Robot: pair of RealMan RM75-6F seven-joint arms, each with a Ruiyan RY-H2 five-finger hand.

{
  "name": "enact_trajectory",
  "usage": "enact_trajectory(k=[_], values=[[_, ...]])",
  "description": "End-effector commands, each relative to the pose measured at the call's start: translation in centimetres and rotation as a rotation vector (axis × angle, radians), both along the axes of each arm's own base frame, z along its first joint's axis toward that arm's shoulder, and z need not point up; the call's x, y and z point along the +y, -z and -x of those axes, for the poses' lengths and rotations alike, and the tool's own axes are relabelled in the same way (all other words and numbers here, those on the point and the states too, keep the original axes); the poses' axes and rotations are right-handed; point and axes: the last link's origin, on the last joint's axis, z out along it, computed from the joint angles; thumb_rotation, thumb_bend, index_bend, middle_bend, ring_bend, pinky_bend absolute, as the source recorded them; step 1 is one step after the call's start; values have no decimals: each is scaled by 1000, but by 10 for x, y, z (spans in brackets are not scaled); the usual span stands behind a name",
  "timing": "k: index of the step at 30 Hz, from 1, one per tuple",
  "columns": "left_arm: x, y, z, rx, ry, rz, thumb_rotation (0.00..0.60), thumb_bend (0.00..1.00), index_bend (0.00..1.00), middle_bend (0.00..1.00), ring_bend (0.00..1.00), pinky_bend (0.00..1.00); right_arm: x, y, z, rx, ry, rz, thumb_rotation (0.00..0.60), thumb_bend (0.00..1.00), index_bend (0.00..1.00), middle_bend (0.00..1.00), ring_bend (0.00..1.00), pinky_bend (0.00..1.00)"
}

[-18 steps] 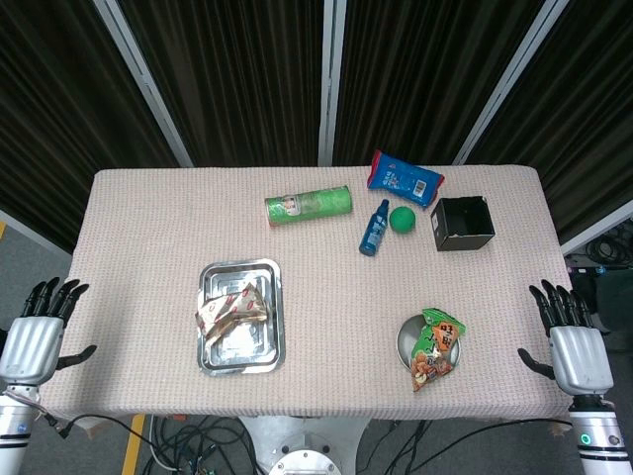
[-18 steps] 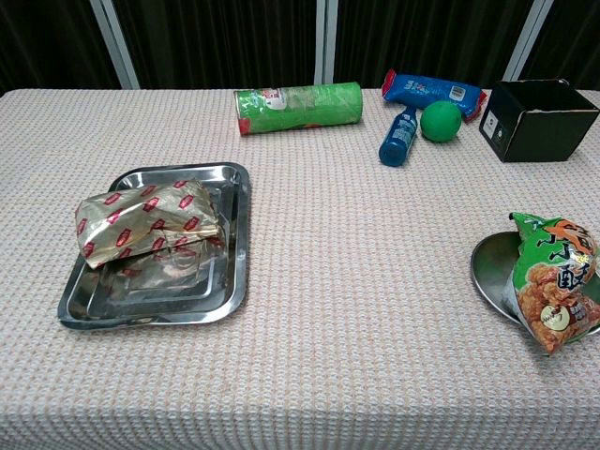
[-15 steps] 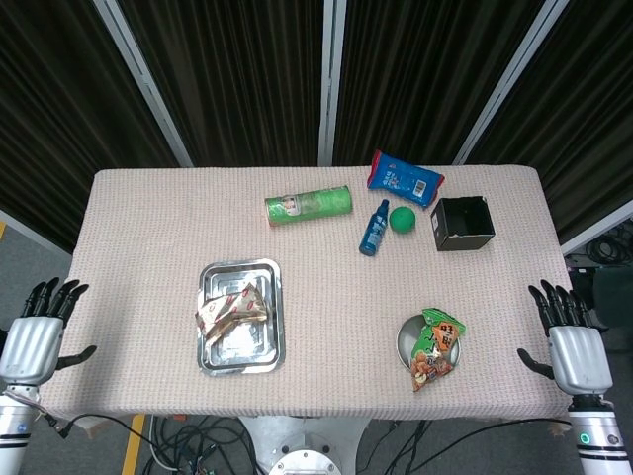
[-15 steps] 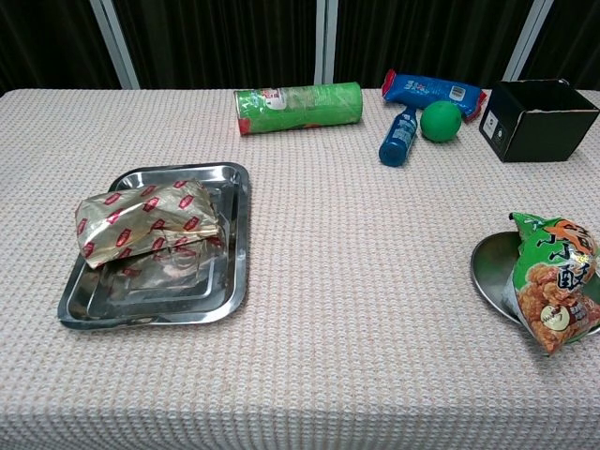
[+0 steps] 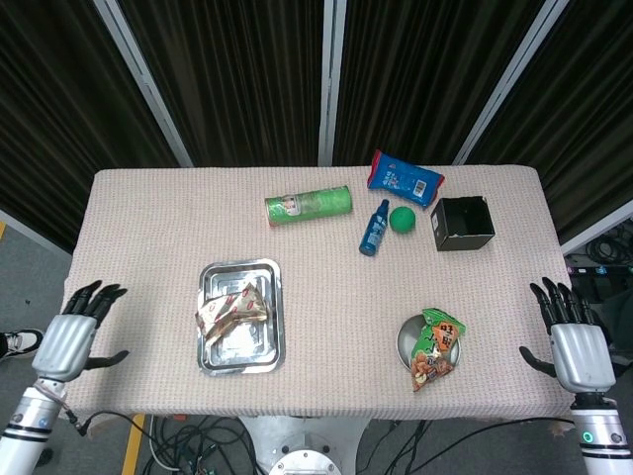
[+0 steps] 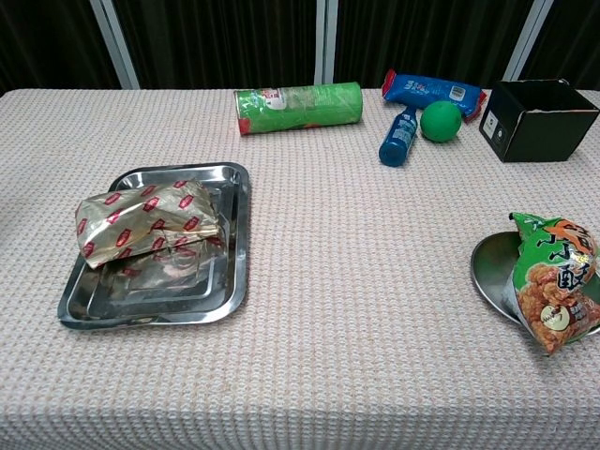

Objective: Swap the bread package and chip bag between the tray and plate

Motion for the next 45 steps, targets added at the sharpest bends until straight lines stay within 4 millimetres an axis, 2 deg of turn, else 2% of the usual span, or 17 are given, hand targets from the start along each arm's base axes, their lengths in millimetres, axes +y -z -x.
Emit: enact_trajectory(k=[1,6,13,17,23,28,30,33,38,41,45], values=[[11,23,-29,-23,88,75,600,0,126,96,0,102,1,1,1,1,3,-2,600,82,0,0,0,0],[31,57,-63,-40,192,152,600,0,125,96,0,101,1,-3,4,18,3,-2,600,83,0,0,0,0],[55,97,-88,-29,227,238,600,0,122,88,0,103,1,-12,11,15,20,16,600,82,0,0,0,0],[66,111,-91,15,227,257,600,0,122,87,0,103,1,-13,16,18,13,8,600,82,0,0,0,0],[75,125,-84,52,201,261,600,0,122,85,0,105,0,-14,23,5,13,11,600,85,0,0,0,0],[82,134,-75,67,153,283,600,0,122,92,0,146,-2,-13,26,2,17,7,600,90,0,0,0,0],[85,137,-73,71,142,285,600,0,122,115,9,160,-3,-12,28,1,26,5,600,93,0,0,0,0],[87,139,-76,58,141,279,600,13,137,195,79,221,-4,-12,30,-1,35,6,600,96,0,0,0,0],[87,142,-83,27,162,235,600,149,280,390,261,371,-5,-10,34,0,49,2,600,97,0,0,0,0],[91,145,-86,22,176,211,600,208,334,453,318,414,-5,-9,35,-1,54,0,600,99,0,0,0,0],[98,147,-90,31,188,193,600,238,387,510,365,450,-5,-10,34,-1,55,1,600,107,0,0,0,0]])
